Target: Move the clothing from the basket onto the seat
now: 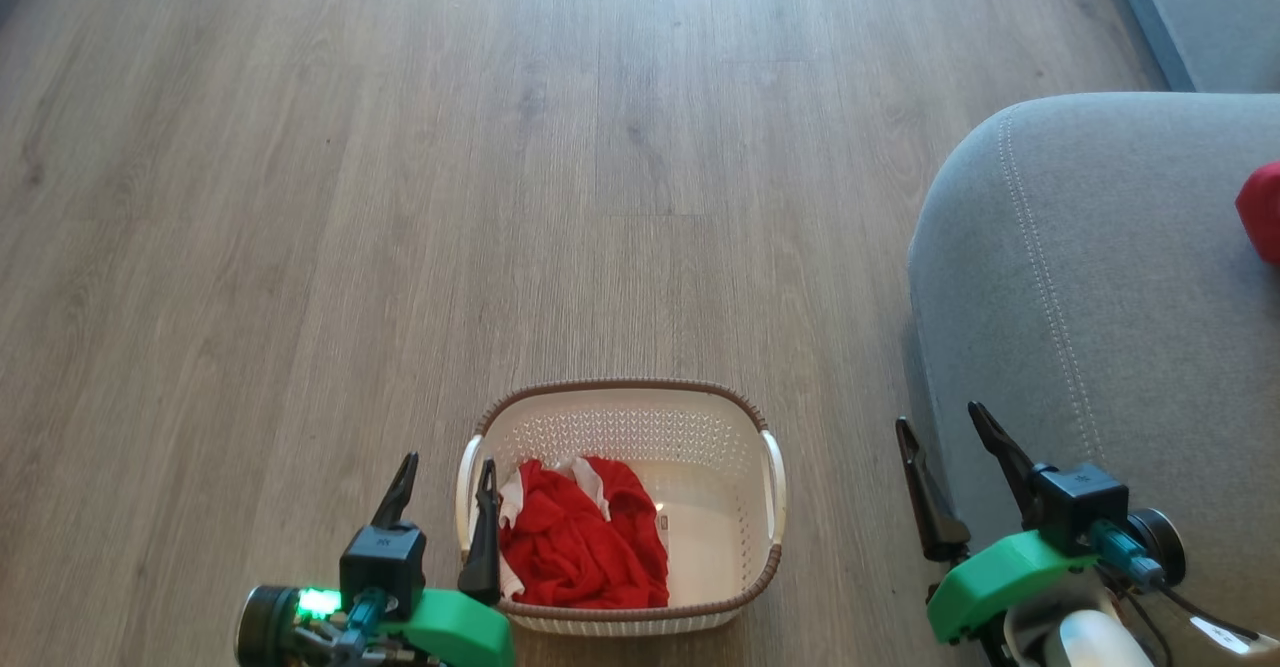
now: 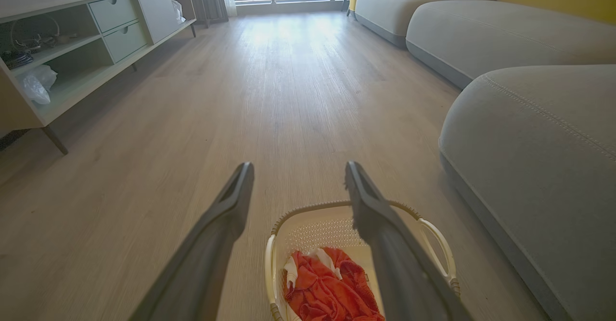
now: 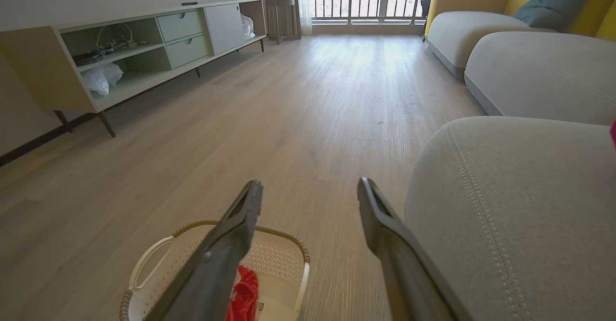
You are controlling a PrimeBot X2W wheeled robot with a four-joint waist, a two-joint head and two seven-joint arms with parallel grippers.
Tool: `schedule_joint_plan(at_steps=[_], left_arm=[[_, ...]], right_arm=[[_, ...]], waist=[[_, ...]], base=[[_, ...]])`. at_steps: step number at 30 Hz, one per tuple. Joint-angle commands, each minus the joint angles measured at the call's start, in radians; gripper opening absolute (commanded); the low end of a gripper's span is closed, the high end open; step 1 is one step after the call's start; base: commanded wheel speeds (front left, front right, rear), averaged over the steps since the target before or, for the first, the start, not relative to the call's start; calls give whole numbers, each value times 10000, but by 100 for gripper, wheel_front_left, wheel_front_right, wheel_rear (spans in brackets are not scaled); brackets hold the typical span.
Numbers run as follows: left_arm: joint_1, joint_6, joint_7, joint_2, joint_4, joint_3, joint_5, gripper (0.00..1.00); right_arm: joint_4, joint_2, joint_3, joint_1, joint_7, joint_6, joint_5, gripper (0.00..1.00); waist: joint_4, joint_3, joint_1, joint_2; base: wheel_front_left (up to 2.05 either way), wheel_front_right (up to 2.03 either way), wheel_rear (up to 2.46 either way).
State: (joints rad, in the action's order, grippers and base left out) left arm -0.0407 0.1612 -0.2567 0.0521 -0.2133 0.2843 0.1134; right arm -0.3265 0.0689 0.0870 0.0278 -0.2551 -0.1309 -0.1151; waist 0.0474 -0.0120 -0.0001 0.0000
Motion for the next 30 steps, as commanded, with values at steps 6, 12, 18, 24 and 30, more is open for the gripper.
schedule_joint_plan(at_steps=[6,12,18,24,30], left_arm=[[378,-63,-51,-18,238,-272,45,100],[377,-102,-51,-18,203,-233,36,100],[380,-125,-51,-18,185,-239,23,100],[418,-136,-51,-18,171,-220,48,100],[474,-176,-51,-18,129,-217,82,100]], right_arm=[[214,3,149,205,-67,2,22,100],[166,7,187,219,-67,2,-10,100],[155,8,197,234,-67,2,-16,100],[145,10,149,260,-67,2,-5,100],[128,15,85,303,-67,2,-9,100]], waist=[[-14,1,1,0],[-23,19,1,0],[-44,55,1,0],[-56,129,1,0],[-120,374,1,0]], base=[[0,0,0],[0,0,0],[0,0,0],[0,0,0],[0,0,0]])
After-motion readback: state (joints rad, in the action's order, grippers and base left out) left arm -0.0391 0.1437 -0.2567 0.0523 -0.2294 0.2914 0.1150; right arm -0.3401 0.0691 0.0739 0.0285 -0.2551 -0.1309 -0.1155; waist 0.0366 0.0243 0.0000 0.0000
